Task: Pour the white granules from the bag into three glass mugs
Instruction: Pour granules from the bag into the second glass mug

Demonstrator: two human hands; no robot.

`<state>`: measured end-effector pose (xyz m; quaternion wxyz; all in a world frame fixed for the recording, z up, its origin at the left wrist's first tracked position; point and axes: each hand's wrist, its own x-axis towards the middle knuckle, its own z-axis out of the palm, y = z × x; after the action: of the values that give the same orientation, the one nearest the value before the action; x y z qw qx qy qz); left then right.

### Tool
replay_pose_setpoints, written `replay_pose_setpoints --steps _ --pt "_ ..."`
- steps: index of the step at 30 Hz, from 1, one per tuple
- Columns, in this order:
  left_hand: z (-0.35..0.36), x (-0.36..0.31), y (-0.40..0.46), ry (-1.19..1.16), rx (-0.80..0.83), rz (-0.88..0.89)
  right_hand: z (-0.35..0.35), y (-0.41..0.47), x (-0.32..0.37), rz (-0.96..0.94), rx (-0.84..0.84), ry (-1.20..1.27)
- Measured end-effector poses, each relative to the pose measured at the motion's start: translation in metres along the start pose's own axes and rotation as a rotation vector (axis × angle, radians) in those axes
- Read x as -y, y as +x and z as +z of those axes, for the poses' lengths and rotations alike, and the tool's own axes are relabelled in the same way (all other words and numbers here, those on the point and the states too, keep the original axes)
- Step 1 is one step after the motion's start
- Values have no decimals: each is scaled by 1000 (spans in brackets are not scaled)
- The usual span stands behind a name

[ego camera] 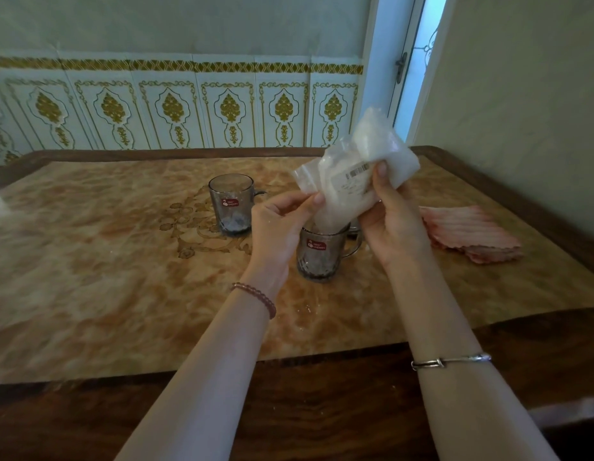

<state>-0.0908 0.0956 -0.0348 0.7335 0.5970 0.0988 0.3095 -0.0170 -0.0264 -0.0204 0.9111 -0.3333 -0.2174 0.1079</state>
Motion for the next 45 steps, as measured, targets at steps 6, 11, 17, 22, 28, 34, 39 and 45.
replay_pose_setpoints --steps 6,11,17,22,28,34,39,45 --pt "-3 -2 2 -51 0 -27 -4 3 2 5 20 5" --pt "-3 -1 3 27 -17 0 0 1 1 8 15 -31" --pt "-2 -1 -1 27 65 -12 1 0 -1 17 -3 -28" --pt "-8 -4 3 -10 11 16 0 0 3 -16 -12 -9" --pt "-4 -2 2 42 -1 -5 0 1 1 -2 -20 0" --pt "-4 -2 1 42 12 1 4 -1 -1 2 -20 -18" --pt "-5 -3 4 -18 5 8 1 0 4 -25 -26 52" --pt "-2 -2 0 27 46 13 5 -2 0 15 -13 -28"
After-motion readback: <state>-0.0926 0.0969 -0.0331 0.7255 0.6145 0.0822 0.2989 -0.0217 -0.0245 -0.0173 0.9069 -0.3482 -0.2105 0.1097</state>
